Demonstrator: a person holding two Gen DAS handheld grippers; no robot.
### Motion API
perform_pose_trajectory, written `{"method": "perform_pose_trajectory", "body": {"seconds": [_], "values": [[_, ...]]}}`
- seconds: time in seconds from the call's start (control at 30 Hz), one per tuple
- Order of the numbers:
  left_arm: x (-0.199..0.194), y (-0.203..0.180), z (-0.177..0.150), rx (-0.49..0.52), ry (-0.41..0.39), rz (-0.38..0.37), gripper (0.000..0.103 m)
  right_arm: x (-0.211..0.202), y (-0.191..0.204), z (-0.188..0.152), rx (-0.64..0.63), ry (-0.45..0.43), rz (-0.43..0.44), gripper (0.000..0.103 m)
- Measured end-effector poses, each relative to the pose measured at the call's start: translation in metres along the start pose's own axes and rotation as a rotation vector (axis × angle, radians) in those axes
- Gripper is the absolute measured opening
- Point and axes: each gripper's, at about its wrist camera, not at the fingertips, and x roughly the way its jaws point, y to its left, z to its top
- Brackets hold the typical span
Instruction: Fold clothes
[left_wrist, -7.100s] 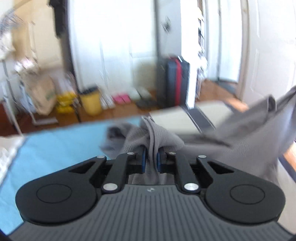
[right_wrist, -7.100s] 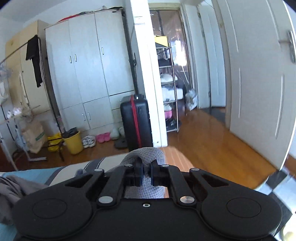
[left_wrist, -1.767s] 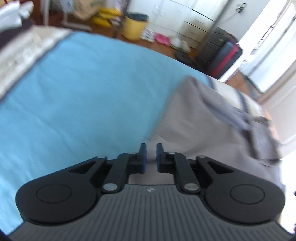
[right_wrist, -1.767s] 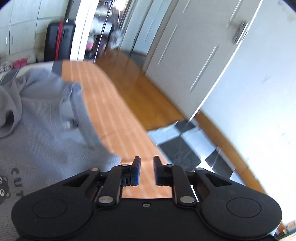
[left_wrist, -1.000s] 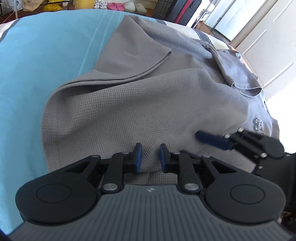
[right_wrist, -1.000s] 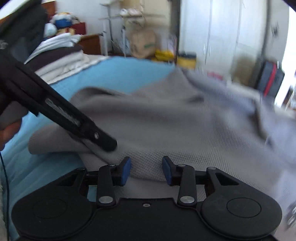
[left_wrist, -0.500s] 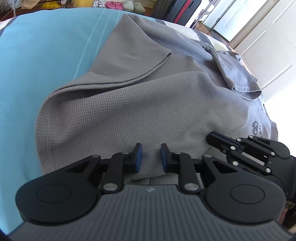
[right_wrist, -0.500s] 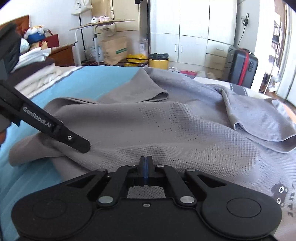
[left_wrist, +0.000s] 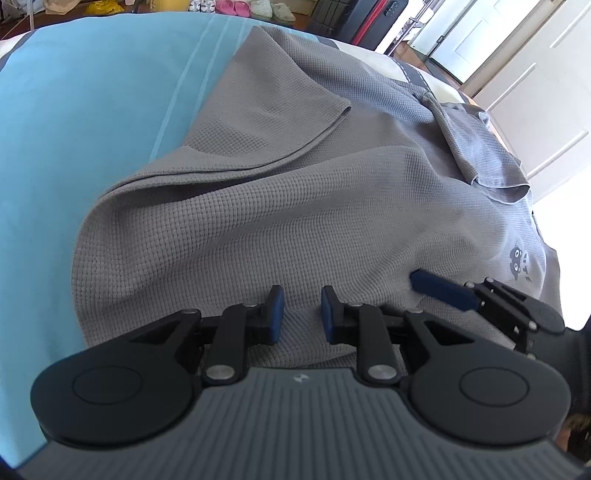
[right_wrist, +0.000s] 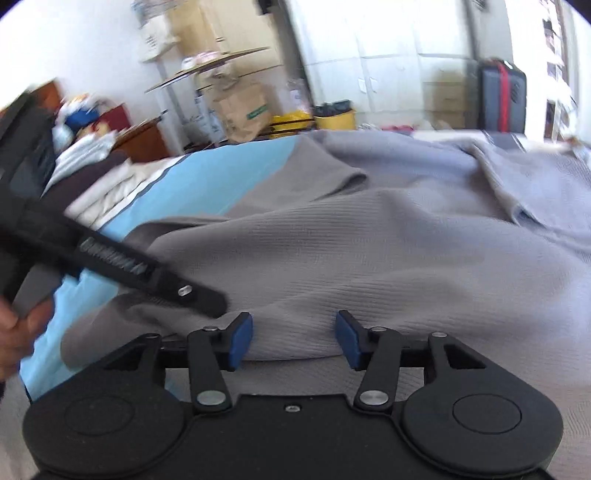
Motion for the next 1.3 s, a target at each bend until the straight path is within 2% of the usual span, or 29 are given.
{"method": "perform_pose_trajectory", "body": {"seconds": [0.07, 0.13, 0.2, 0.23, 0.33, 0.5, 0.77, 0.9, 1.07, 1.13, 1.2, 1.27, 1.3], "values": [[0.0, 0.0, 0.0, -0.001, 0.0, -0.001, 0.021, 0.003, 0.014, -0.003, -0.068, 0.004, -0.024, 0.048], [0.0, 0.001, 0.0, -0.003, -0.001, -0.003, 0.021, 0.005, 0.026, -0.006, -0.125, 0.004, -0.053, 0.015], [0.001, 0.002, 0.0, -0.007, -0.001, -0.006, 0.021, 0.004, 0.026, -0.006, -0.11, -0.001, -0.062, 0.004], [0.001, 0.003, 0.0, -0.011, -0.001, -0.009, 0.021, 0.002, 0.024, -0.005, -0.088, -0.002, -0.062, 0.002], [0.0, 0.004, 0.0, -0.024, -0.001, -0.016, 0.021, -0.004, 0.015, -0.004, -0.014, 0.004, -0.051, 0.001], [0.0, 0.003, -0.002, -0.018, -0.002, -0.005, 0.021, -0.016, -0.022, -0.01, 0.224, 0.054, -0.011, 0.0], [0.0, 0.005, -0.001, -0.023, -0.003, -0.006, 0.021, -0.043, -0.043, -0.009, 0.254, -0.008, -0.127, 0.0], [0.0, 0.005, -0.001, -0.011, -0.008, -0.002, 0.021, -0.079, -0.063, -0.001, 0.263, -0.047, -0.196, 0.0], [0.002, 0.0, 0.0, 0.022, -0.014, 0.023, 0.021, -0.146, -0.1, 0.009, 0.307, -0.097, -0.315, 0.0], [0.002, -0.003, 0.001, 0.039, -0.016, 0.034, 0.021, -0.174, -0.118, 0.009, 0.317, -0.108, -0.395, 0.0], [0.0, -0.005, 0.002, 0.055, -0.019, 0.037, 0.027, -0.2, -0.141, 0.004, 0.335, -0.116, -0.502, 0.0], [-0.004, -0.008, 0.001, 0.073, -0.029, 0.032, 0.033, -0.225, -0.164, -0.003, 0.355, -0.123, -0.614, 0.006], [-0.006, -0.012, 0.0, 0.091, -0.037, 0.023, 0.035, -0.238, -0.175, -0.007, 0.384, -0.137, -0.674, 0.023]]}}
